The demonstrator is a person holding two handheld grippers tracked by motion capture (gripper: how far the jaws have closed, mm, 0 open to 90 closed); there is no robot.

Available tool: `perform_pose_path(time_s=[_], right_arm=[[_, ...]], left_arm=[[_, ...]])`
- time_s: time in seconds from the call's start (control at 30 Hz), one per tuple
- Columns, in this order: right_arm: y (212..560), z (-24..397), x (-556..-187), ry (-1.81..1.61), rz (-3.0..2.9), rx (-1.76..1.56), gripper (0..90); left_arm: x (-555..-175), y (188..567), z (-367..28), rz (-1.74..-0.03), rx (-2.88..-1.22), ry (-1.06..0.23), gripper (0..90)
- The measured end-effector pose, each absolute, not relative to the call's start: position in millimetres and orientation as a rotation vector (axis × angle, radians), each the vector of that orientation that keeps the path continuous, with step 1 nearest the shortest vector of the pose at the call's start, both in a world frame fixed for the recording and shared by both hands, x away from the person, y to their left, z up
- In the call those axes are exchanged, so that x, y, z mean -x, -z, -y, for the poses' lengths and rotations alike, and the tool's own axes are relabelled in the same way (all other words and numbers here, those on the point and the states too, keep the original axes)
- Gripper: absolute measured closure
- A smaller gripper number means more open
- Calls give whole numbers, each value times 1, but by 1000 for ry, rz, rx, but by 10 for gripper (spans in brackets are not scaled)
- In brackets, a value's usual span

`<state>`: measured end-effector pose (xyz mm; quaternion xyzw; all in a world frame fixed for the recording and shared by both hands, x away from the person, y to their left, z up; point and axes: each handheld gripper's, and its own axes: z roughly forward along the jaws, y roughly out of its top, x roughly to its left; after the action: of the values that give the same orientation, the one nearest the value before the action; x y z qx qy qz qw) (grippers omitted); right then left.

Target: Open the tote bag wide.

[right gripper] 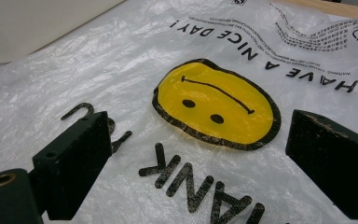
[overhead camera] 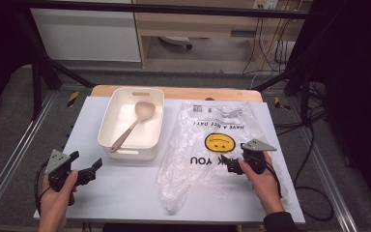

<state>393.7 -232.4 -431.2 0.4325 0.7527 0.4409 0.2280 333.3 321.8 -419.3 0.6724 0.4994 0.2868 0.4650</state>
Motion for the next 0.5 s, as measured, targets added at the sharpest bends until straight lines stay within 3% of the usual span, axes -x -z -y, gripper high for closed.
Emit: perform_pose_path(time_s=[0.5], right_arm=[[418,235,-412,-1225,-2043,-1191,105]], left_arm=[[-338,426,-320,-1249,-1670,-617,59]])
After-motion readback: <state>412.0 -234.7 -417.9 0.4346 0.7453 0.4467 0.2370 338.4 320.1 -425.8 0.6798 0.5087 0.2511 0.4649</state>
